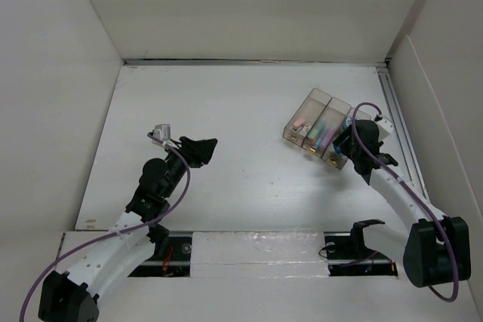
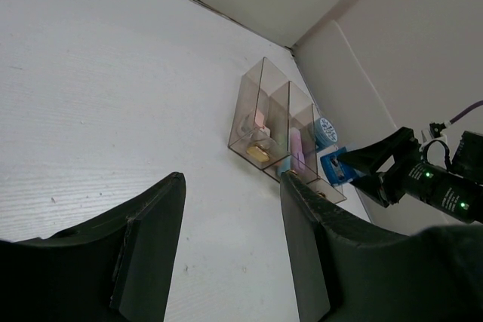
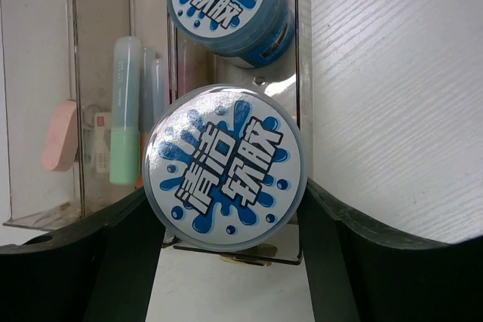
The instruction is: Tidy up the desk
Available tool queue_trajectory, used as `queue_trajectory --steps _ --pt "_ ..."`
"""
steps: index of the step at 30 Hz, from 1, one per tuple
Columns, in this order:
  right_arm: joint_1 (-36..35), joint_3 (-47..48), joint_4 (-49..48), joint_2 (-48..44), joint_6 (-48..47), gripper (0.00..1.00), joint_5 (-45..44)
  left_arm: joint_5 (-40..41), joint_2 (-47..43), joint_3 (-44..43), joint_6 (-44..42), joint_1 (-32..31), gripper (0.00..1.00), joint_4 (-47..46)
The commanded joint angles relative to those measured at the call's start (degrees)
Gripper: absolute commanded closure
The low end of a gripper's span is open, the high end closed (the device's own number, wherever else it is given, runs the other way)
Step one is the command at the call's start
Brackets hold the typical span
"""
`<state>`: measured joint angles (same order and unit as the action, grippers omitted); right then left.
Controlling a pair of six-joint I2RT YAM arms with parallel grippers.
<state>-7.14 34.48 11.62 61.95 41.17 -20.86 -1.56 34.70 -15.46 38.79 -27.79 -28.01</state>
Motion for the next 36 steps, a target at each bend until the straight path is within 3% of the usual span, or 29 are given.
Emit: queue_trajectory --steps 1,3,8,11,14,19,23,28,30,36 --pt "0.37 3.84 -0.81 -0.17 -0.56 0.58 -2.60 -0.99 -0.95 -2.03 -0.73 -0.16 0.51 -2.05" --pt "0.37 3.84 -1.59 0.53 -0.74 0.52 -1.65 -0.72 -0.95 -2.11 -0.64 -0.16 0.51 -2.05" --pt "-1.03 5.07 -1.42 1.94 -0.74 0.21 -1.55 -0.72 -0.95 -2.12 -0.73 -0.16 0.51 -1.96" --pt "-3.05 5.86 -1.51 0.89 -0.91 0.07 -2.69 -0.63 -0.77 -2.20 -0.73 -0.16 0.51 -1.79" --pt "-5.16 6.83 -1.42 -1.48 -1.00 0.00 -3.74 -0.72 -0.51 -2.12 -0.73 -0.16 0.51 -2.05" --pt "-12.01 8.94 -2.12 -7.10 -2.14 0.00 -3.31 -1.42 0.63 -2.20 -1.08 -0.16 0.51 -2.66" --pt "-19.39 7.97 -9.58 -13.08 -7.48 0.00 1.86 -3.18 2.30 -2.03 -1.78 -0.16 0.48 -5.21" --pt "-27.99 6.48 -23.03 -15.02 -15.41 0.00 28.92 -8.87 8.43 -1.76 -3.89 -0.16 0.45 -9.95" --pt "-30.82 7.53 -23.66 -14.58 -17.78 0.00 35.33 -11.61 10.55 -1.76 -3.89 -0.16 0.43 -13.20" --pt "-40.05 10.78 -21.89 -15.28 -22.62 0.00 43.60 -17.86 11.98 -2.29 -2.22 -0.16 0.39 -17.60"
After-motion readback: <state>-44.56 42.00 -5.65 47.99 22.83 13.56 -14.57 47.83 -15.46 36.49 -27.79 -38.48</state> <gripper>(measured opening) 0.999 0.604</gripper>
